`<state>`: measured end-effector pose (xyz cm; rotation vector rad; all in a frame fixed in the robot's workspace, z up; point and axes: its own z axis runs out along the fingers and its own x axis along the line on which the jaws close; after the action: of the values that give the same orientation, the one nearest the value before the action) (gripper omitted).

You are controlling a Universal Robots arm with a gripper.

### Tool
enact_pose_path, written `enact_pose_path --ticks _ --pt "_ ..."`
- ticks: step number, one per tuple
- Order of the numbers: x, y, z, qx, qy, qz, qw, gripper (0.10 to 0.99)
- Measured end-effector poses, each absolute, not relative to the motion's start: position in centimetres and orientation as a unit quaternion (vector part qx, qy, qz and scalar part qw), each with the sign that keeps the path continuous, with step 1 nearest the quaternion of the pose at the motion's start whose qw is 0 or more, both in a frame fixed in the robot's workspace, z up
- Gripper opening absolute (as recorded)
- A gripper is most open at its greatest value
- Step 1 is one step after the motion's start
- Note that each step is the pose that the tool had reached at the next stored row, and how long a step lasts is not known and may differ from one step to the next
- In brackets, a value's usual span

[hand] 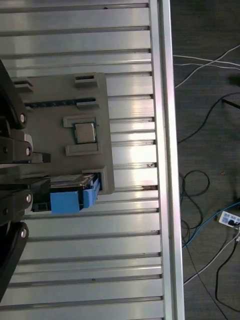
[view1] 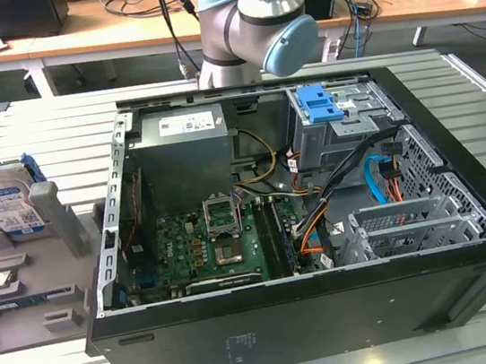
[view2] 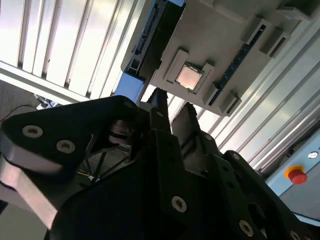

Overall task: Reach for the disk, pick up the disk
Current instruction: 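Pick up the disk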

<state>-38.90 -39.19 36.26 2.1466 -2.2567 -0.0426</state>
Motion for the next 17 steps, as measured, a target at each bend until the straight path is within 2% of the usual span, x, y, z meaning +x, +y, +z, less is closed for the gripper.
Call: enact_pose_path --ticks 3,9,17 --pt "-38.9 -39.2 36.3 0.689 -0.724 -0.014 0.013 0.482" --pt "-38.9 -38.8 36.3 0.689 -0.724 -0.014 0.013 0.482" --pt "-38.9 -36.7 36.3 0.689 -0.724 -0.014 0.013 0.482"
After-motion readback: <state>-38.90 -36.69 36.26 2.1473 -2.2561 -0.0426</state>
